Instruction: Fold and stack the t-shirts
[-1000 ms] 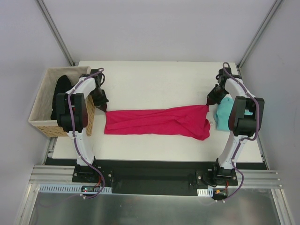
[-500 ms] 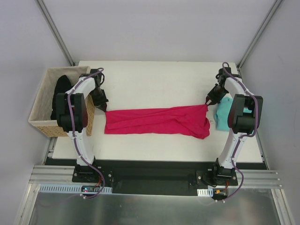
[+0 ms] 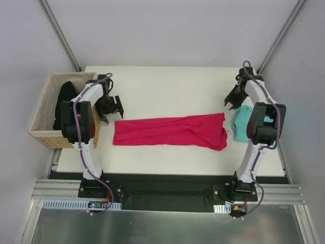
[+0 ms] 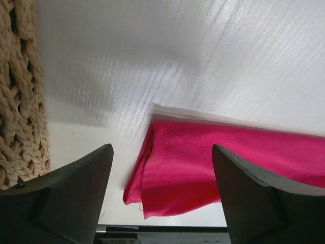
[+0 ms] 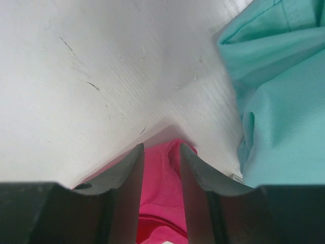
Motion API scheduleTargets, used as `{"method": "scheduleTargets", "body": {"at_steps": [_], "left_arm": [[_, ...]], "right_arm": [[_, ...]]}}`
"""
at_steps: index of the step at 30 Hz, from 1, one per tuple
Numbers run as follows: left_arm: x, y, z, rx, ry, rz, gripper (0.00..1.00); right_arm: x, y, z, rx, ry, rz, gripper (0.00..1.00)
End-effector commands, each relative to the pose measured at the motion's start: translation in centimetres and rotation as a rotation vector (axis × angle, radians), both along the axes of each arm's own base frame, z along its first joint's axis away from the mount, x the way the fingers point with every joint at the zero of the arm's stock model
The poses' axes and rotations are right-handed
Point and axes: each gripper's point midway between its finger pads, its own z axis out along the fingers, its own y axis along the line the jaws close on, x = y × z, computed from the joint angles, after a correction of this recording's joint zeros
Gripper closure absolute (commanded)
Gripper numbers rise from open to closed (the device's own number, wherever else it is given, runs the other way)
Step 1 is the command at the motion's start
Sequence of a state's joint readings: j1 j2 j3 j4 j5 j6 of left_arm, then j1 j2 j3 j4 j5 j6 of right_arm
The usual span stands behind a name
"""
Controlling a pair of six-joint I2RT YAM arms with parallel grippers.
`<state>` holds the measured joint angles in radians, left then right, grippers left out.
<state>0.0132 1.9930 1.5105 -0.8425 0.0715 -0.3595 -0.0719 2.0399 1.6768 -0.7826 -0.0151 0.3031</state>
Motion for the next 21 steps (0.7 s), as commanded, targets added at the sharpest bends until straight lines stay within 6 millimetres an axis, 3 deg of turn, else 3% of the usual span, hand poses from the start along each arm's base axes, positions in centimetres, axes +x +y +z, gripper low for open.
{"method": "scheduleTargets", "body": {"at_steps": [1, 3, 6, 8, 9, 10, 11, 12, 16, 21], "left_arm": [[0.7, 1.1, 3.2, 0.016, -0.079, 0.054, 0.21], [0.7, 0.9, 3.7, 0.007, -0.093, 0.053, 0.21], [0.4, 0.2, 4.4, -0.001, -0.11, 0.031, 0.21], [0.2, -0.3, 4.9, 0.0, -0.126, 0.011, 0.25], [0.1, -0.4, 5.0, 0.002, -0.13, 0.008, 0.26], [-0.1, -0.4, 4.8, 0.002, -0.126, 0.005, 0.35], [-0.4, -1.5, 5.0, 0.002, -0.132, -0.025, 0.35], [-0.6, -1.7, 5.0, 0.001, -0.129, -0.028, 0.37], [-2.8, -2.9, 4.2, 0.01, -0.101, -0.063, 0.31], [-5.2, -4.1, 3.6, 0.022, -0.078, -0.105, 0.28]], "right_arm": [[0.8, -0.6, 5.3, -0.095, -0.11, 0.033, 0.64], [0.8, 0.2, 6.3, -0.099, -0.138, 0.061, 0.64], [0.5, 1.6, 7.5, -0.124, -0.167, 0.112, 0.74], [0.0, 2.5, 7.5, -0.148, -0.161, 0.145, 0.87], [-0.4, 3.5, 7.7, -0.156, -0.165, 0.173, 0.9], [-0.9, 3.9, 7.2, -0.16, -0.151, 0.183, 0.91], [-1.2, 4.3, 7.0, -0.155, -0.152, 0.195, 0.91], [-1.5, 5.2, 6.8, -0.152, -0.151, 0.209, 0.9], [-3.5, 6.3, 5.6, -0.144, -0.132, 0.243, 0.66], [-6.2, 7.1, 2.9, -0.104, -0.086, 0.253, 0.6]]}}
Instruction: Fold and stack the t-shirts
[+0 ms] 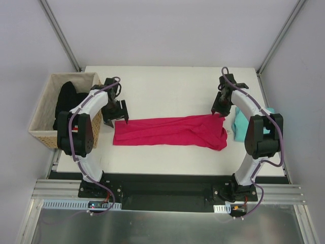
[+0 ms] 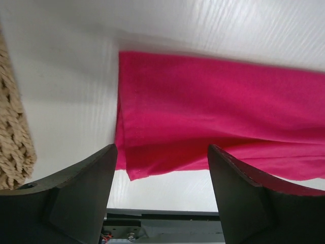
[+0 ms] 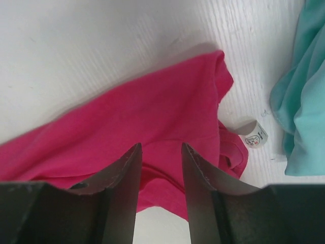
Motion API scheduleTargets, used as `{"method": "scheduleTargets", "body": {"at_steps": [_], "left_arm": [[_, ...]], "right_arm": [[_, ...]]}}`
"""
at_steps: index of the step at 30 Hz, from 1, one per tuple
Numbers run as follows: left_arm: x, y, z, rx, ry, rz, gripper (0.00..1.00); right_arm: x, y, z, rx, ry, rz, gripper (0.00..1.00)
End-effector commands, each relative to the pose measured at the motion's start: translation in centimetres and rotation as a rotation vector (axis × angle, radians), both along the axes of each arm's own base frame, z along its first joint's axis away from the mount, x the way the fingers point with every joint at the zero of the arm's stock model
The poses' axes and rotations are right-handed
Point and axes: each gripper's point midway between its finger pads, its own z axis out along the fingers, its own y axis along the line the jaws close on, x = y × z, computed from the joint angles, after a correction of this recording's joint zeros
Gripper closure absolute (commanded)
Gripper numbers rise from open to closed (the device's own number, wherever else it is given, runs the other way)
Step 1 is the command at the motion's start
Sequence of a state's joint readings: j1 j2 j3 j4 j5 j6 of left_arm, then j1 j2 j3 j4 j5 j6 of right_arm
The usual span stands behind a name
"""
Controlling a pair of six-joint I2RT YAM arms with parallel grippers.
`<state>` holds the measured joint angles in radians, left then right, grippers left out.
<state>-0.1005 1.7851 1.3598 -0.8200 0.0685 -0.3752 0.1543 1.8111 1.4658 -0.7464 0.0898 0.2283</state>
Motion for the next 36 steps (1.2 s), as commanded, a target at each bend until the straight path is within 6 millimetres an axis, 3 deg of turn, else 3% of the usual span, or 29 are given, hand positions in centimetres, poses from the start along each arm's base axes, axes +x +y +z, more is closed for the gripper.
{"method": "scheduleTargets", "body": {"at_steps": [1, 6, 14, 18, 27, 36], "left_arm": [[-2.5, -0.4, 0.1, 0.025, 0.015, -0.01, 0.28], [-4.2, -0.6, -0.2, 0.034, 0.027, -0.013, 0.29], [-5.2, -0.8, 0.3, 0.022, 0.017, 0.003, 0.38], [-5.8, -0.9, -0.1, 0.024, 0.033, 0.002, 0.6], [-6.2, -0.9, -0.8, 0.028, 0.057, -0.007, 0.57], [-6.1, -1.0, -1.1, 0.03, 0.067, -0.004, 0.55]], "right_arm": [[-1.4, 0.1, 0.1, 0.02, -0.025, -0.005, 0.59], [-2.5, 0.6, -0.5, 0.022, -0.013, 0.008, 0.59], [-2.2, 1.6, -0.2, 0.029, -0.018, 0.042, 0.6], [-2.3, 2.4, -0.2, 0.026, -0.016, 0.059, 0.6], [-3.1, 4.5, -0.3, 0.021, -0.003, 0.109, 0.6], [-3.1, 4.8, -0.5, 0.021, 0.008, 0.134, 0.59]]}}
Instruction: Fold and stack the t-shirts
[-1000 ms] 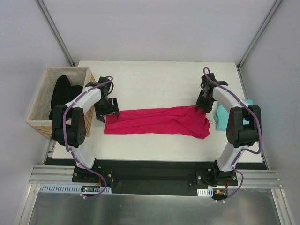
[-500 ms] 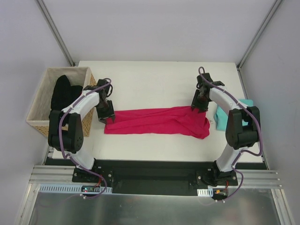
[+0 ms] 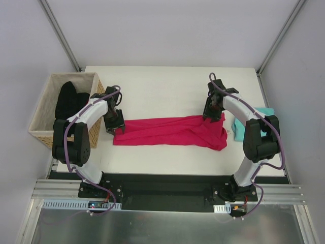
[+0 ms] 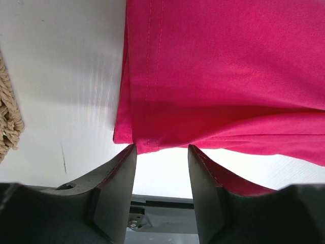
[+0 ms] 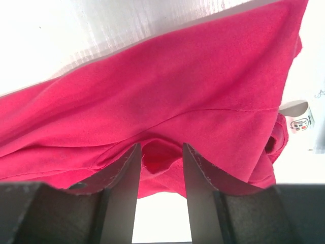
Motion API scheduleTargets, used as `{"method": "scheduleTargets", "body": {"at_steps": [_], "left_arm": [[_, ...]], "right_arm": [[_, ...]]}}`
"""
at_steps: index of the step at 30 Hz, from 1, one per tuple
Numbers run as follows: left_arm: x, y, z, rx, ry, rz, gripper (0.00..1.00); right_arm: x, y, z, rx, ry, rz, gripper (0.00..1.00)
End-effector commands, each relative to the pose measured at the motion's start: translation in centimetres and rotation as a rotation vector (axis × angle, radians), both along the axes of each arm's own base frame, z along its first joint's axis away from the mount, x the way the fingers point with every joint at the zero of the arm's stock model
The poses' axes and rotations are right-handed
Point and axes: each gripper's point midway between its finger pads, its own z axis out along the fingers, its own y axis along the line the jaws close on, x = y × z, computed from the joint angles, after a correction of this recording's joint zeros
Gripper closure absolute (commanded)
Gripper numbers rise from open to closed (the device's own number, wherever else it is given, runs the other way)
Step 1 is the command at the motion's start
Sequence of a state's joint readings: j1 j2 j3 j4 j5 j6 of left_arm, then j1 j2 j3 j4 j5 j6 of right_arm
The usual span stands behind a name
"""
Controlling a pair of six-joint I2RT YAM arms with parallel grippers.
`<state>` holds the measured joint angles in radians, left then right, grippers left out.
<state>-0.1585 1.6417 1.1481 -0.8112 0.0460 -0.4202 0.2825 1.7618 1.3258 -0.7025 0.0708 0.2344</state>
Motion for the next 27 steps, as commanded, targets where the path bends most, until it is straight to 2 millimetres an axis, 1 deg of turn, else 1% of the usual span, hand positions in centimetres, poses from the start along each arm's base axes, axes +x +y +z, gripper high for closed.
{"method": "scheduleTargets", "body": {"at_steps": [1, 6, 9, 16, 19, 20, 22, 23, 26, 27], "left_arm": [[-0.2, -0.2, 0.1, 0.007, 0.006, 0.006, 0.55], [-0.4, -0.2, 0.0, 0.007, 0.011, 0.007, 0.55], [-0.6, -0.1, -0.2, 0.011, 0.018, 0.012, 0.55], [-0.6, -0.1, -0.2, 0.009, 0.016, 0.018, 0.55], [-0.6, -0.1, -0.1, 0.011, 0.012, 0.017, 0.55], [-0.7, -0.1, -0.1, 0.011, 0.011, 0.019, 0.55], [-0.8, 0.0, 0.0, 0.011, 0.011, 0.02, 0.55], [-0.8, -0.1, 0.0, 0.01, 0.009, 0.019, 0.55], [-0.8, -0.1, 0.1, 0.011, 0.006, 0.019, 0.55], [-0.8, -0.1, 0.0, 0.012, 0.008, 0.019, 0.55]], "right_arm": [[0.8, 0.4, 1.7, 0.016, -0.038, 0.008, 0.58], [0.6, 1.3, 0.9, 0.044, -0.021, 0.019, 0.58], [0.4, 1.8, 0.9, 0.043, -0.02, 0.034, 0.58], [-0.6, 3.0, 0.4, 0.045, -0.005, 0.057, 0.58], [-1.1, 3.2, 0.2, 0.043, 0.001, 0.059, 0.61], [-1.1, 3.1, 0.4, 0.038, -0.009, 0.055, 0.63], [-1.6, 2.9, 0.1, 0.036, -0.009, 0.048, 0.66], [-1.6, 2.9, 0.4, 0.037, -0.023, 0.042, 0.66], [-2.0, 2.7, 0.1, 0.033, -0.014, 0.03, 0.66], [-1.8, 2.7, 0.3, 0.034, -0.022, 0.026, 0.66]]}}
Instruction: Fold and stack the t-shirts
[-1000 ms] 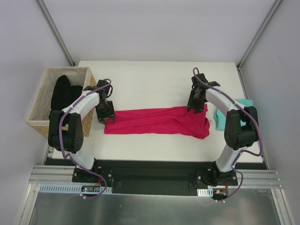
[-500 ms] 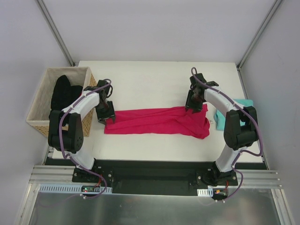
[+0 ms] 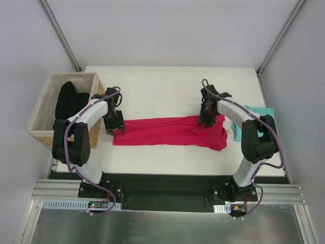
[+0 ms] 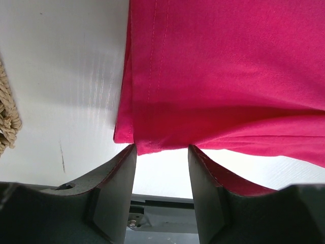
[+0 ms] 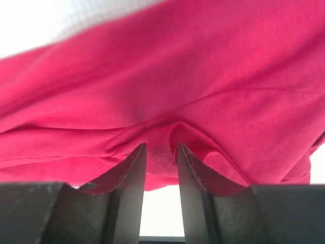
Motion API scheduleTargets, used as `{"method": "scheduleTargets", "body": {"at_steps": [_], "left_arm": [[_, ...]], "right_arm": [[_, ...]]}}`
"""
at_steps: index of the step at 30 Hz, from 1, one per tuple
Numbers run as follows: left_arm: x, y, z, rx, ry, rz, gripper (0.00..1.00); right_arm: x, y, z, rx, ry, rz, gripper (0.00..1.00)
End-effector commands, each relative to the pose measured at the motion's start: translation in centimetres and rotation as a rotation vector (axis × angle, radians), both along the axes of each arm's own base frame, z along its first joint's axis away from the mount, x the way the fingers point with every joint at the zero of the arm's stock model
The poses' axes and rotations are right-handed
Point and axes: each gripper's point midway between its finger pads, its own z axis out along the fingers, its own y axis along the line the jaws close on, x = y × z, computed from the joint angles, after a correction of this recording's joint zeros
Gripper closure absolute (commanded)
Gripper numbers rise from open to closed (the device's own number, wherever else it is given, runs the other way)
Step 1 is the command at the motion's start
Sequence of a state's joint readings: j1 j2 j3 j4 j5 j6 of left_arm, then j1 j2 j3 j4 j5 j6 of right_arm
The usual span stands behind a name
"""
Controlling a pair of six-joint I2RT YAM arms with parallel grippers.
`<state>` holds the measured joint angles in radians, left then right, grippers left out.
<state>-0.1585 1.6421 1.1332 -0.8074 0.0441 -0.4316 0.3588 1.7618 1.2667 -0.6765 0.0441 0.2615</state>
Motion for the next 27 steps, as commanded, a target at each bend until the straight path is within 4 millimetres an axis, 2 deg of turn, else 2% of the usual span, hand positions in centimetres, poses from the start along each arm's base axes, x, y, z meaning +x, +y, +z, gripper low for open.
{"method": "scheduleTargets", "body": {"at_steps": [1, 4, 6, 10, 16, 27], "left_arm": [[-0.4, -0.1, 0.5, 0.007, -0.007, 0.007, 0.55], [-0.3, -0.2, 0.6, 0.006, -0.013, 0.006, 0.55], [-0.2, -0.2, 0.7, 0.006, -0.015, 0.006, 0.55], [0.0, -0.2, 0.6, 0.004, -0.013, 0.004, 0.55], [0.3, -0.4, 0.5, 0.001, -0.009, 0.0, 0.55], [0.9, -0.3, 0.6, 0.005, -0.021, -0.004, 0.55]], "right_arm": [[0.1, -0.1, 1.6, 0.01, -0.054, -0.039, 0.66], [0.2, -0.3, 1.7, 0.004, -0.062, -0.048, 0.67], [0.3, -0.3, 1.8, 0.003, -0.067, -0.049, 0.7], [0.4, -0.4, 2.0, -0.001, -0.067, -0.054, 0.99], [-0.2, -0.6, 2.4, -0.005, -0.071, -0.061, 0.99], [-3.3, -0.4, 3.5, 0.001, -0.061, -0.079, 0.99]]}}
